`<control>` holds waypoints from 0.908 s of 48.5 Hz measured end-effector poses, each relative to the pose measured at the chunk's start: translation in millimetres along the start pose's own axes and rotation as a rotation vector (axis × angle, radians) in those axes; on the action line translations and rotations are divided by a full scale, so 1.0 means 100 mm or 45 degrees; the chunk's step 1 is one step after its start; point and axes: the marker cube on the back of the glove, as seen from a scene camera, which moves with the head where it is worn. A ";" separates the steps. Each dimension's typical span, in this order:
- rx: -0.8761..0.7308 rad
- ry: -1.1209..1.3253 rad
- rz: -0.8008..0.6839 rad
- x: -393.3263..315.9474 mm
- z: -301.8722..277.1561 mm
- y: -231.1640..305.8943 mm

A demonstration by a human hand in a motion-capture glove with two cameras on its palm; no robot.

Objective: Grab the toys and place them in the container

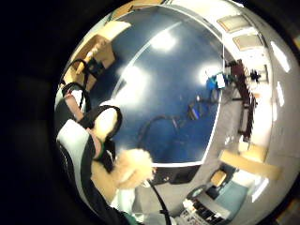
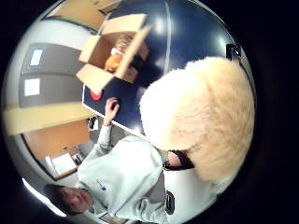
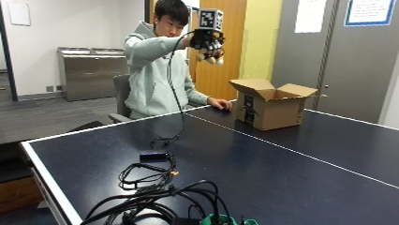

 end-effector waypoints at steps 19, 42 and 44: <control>0.289 -0.338 -0.211 -1.50 -0.18 -1.60; 0.263 -0.302 -0.294 -2.45 0.36 -1.54; 0.278 -0.334 -0.289 -2.43 0.35 -1.46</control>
